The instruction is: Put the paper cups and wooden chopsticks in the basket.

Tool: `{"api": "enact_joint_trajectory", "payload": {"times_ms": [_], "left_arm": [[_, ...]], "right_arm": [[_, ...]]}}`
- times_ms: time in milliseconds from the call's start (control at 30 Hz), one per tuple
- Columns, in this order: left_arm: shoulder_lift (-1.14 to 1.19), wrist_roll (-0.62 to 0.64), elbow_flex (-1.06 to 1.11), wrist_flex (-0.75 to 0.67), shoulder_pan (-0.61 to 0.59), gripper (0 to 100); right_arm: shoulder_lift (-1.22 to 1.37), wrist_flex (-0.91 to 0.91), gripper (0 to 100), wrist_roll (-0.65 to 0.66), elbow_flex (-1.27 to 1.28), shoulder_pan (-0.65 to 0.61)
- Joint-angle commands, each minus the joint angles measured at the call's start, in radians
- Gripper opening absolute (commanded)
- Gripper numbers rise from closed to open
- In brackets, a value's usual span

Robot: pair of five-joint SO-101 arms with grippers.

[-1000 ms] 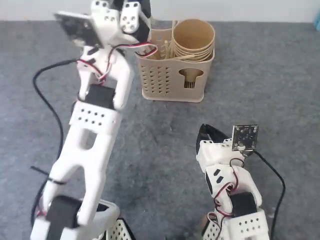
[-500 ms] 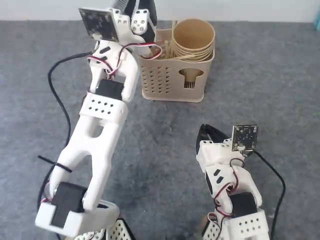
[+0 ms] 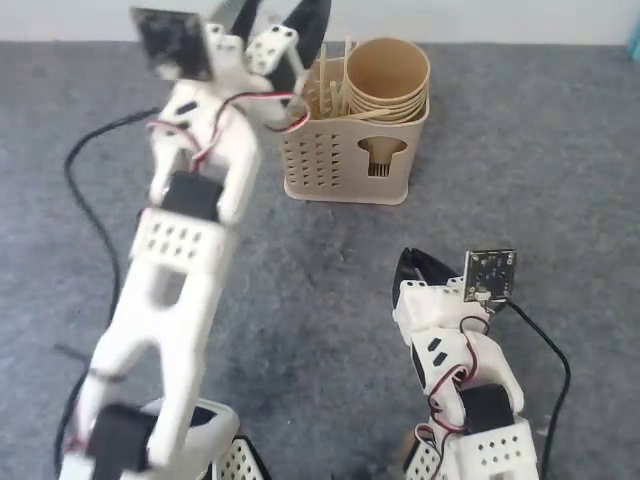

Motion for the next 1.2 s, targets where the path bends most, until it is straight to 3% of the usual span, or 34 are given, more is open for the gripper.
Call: {"api": "enact_joint_trajectory", "payload": {"times_ms": [0, 233, 333, 500, 633, 767, 1067, 1167], "left_arm": [[-0.304, 0.003, 0.105, 0.172, -0.005, 24], [-0.815, 0.003, 0.530, 0.224, -0.014, 24], [-1.008, 0.005, 0.685, 0.226, -0.086, 21], [-1.204, 0.005, 0.898, 0.226, -0.213, 1], [-1.323, 0.005, 1.061, 0.227, -0.285, 1], [-1.481, 0.005, 1.227, 0.279, -0.324, 1], [-1.478, 0.058, 1.326, 0.568, -0.344, 1], [-1.478, 0.054, 1.397, 0.603, -0.327, 1]], "right_arm": [[0.002, 0.010, 3.8, 0.014, 0.017, 0.021], [-0.008, 0.119, 3.7, 0.014, 0.005, 0.021], [-0.008, 0.199, 3.7, 0.014, -0.031, 0.036], [-0.010, 0.303, 0.2, 0.018, -0.080, 0.125], [-0.010, 0.441, 0.6, 0.023, -0.114, 0.148], [-0.010, 0.455, 0.6, 0.083, -0.106, 0.191], [-0.010, 0.476, 0.6, 0.270, -0.021, 0.220], [-0.010, 0.478, 0.6, 0.290, -0.003, 0.220]]}}
